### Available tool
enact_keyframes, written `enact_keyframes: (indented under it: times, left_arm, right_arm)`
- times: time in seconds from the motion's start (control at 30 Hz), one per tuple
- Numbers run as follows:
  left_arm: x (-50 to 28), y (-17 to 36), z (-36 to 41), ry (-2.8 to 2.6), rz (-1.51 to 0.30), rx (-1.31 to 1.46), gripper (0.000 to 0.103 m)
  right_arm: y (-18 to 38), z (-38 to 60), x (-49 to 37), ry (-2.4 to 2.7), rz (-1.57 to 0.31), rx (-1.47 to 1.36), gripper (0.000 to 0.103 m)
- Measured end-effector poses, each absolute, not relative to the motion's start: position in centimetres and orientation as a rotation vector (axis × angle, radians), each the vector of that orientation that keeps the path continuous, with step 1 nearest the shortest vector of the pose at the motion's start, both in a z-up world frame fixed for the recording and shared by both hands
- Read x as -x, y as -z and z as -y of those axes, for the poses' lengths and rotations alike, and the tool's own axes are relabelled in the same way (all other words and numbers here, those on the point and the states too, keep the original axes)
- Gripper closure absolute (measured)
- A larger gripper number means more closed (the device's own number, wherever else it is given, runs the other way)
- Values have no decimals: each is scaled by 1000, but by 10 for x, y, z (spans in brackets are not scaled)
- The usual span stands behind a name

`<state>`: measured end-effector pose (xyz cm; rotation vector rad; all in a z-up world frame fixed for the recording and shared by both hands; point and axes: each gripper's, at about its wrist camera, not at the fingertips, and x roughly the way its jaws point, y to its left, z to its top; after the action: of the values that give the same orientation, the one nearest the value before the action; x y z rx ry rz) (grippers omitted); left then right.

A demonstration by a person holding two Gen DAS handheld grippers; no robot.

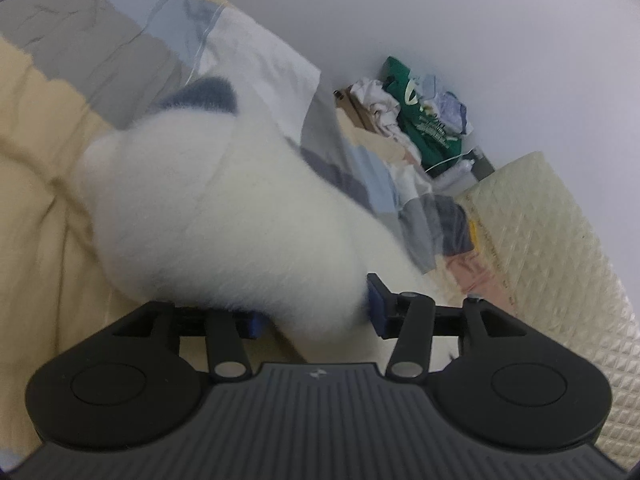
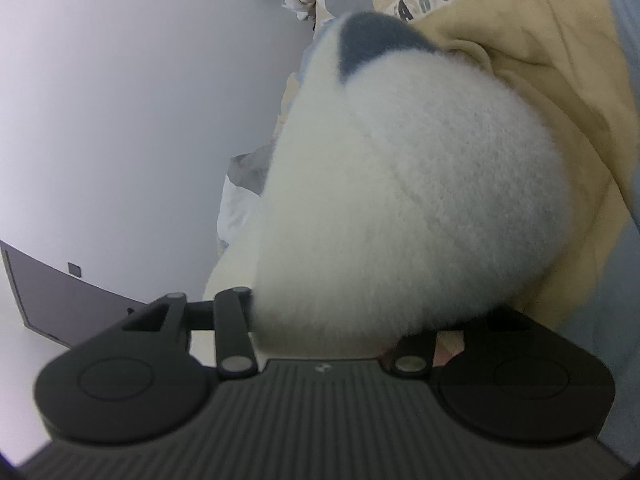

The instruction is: Fold large clothes

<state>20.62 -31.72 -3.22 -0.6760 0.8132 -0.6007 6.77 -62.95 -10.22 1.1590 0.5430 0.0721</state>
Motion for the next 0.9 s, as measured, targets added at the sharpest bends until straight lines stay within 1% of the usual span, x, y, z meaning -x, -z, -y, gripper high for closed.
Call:
enact_keyframes:
  times: [0.1, 0.17, 0.2, 0.27, 0.33, 0.43, 0.53, 0.63, 0.77, 0.9]
  left_arm:
    - [-202, 41, 312, 596, -842, 705, 45]
    - [-201, 38, 310, 600, -865, 716, 37]
    - [-199, 35, 309, 599, -873, 703, 35]
    - [-192, 25, 308, 588, -884, 656, 28]
    - [-181, 15, 304, 573, -890, 610, 24]
    - [-160, -2, 296, 554, -890, 529, 24]
    - [-137, -27, 288, 548, -848, 447, 24]
    - [-113, -61, 286, 535, -802, 369, 24]
    - [-77, -112, 288, 541, -710, 280, 24]
    - [-38, -164, 287, 556, -591, 212, 24]
  right_arm:
    - [107, 631, -68, -69, -541, -1177, 48]
    - [105, 630, -65, -64, -549, -1200, 47]
    - [102, 630, -64, -56, -561, -1206, 47]
    - [96, 629, -60, -32, -583, -1224, 46]
    - [91, 628, -52, -1, -605, -1246, 46]
    - [80, 622, -35, 28, -639, -1228, 46]
    - [63, 621, -17, 43, -662, -1192, 47]
    - [34, 616, 1, 41, -663, -1112, 47]
    - [-17, 599, 31, 16, -593, -989, 47]
    - [-72, 578, 42, -40, -515, -844, 46]
